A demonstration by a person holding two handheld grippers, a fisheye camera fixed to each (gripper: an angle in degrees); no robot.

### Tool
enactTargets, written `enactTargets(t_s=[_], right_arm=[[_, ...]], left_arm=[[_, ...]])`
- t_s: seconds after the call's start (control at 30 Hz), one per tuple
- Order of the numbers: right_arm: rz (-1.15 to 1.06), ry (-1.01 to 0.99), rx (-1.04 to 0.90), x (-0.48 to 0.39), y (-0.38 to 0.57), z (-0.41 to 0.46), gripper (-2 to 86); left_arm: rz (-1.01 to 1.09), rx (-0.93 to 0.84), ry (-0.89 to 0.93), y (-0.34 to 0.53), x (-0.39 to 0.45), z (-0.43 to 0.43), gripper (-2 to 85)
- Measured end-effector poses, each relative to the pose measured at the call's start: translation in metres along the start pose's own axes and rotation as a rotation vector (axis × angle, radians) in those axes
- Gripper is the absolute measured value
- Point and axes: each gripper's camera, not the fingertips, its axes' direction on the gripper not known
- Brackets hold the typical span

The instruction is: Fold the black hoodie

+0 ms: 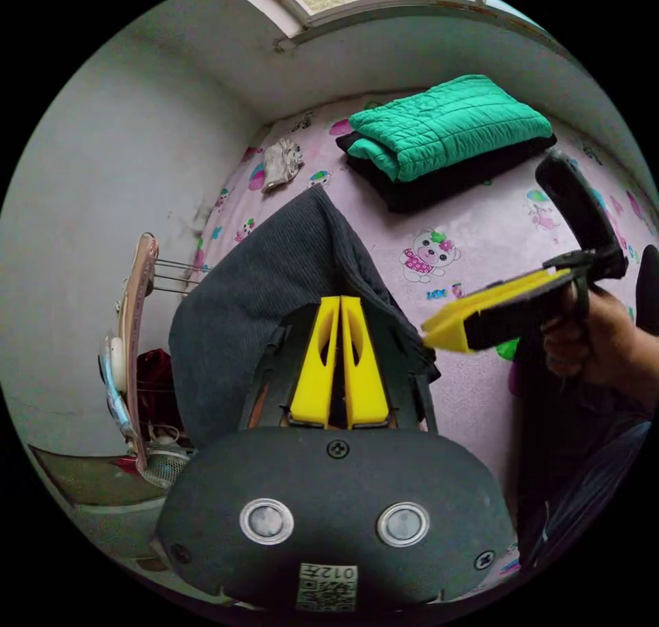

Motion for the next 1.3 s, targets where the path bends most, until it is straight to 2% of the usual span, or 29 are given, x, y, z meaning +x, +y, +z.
enactTargets(t_s=[0.1,0.13,0.27,0.33,0.37,0.47,0.6,0.73,0.8,0.9,1.03,1.13,1.2,1.3], right_arm=[[0.013,-0.019,-0.03,-0.021,0.031,0.014,4.1],[0.003,0.049,-0.029,-0.032,0.045,0.017,2.6],[0.023,0.078,-0.041,-0.055,0.087,0.024,-0.2],[0.057,0.193,-0.149,-0.066,0.118,0.037,-0.7],[0.063,0.176,-0.161,-0.069,0.127,0.04,-0.7],[0.101,0.1,-0.139,-0.087,0.169,0.042,-0.9],[0.046,0.211,-0.12,-0.137,0.218,0.028,-0.9],[0.015,0.319,-0.061,-0.19,0.261,-0.008,-0.9],[0.013,0.367,-0.047,-0.211,0.28,-0.025,-0.9],[0.02,0.465,-0.017,-0.243,0.32,-0.057,-0.9],[0.07,0.678,0.03,-0.286,0.408,-0.106,-0.8],[0.166,0.893,0.051,-0.315,0.497,-0.137,-0.8],[0.257,0.992,0.059,-0.33,0.556,-0.153,-0.8],[0.443,1.05,0.103,-0.356,0.662,-0.172,-0.8]], left_arm=[[-0.004,-0.001,0.0,-0.002,0.011,-0.005,-0.1],[-0.012,-0.003,0.005,-0.003,0.015,-0.008,-0.1],[-0.047,-0.026,0.06,-0.01,0.03,-0.016,-0.2],[-0.076,-0.042,0.041,-0.015,0.039,-0.021,-0.1],[-0.086,-0.055,0.027,-0.018,0.046,-0.024,-0.1],[-0.124,-0.085,0.025,-0.027,0.064,-0.032,0.1],[-0.203,-0.105,0.002,-0.036,0.087,-0.045,0.5],[-0.29,-0.152,-0.125,-0.052,0.122,-0.072,0.6],[-0.348,-0.106,-0.162,-0.063,0.146,-0.101,0.7],[-0.381,0.02,-0.108,-0.081,0.181,-0.138,0.7],[-0.222,0.146,0.117,-0.147,0.292,-0.178,0.7],[-0.006,0.199,0.274,-0.192,0.408,-0.204,0.8],[0.2,0.168,0.432,-0.213,0.509,-0.222,0.8],[0.39,0.126,0.53,-0.217,0.609,-0.241,0.8]])
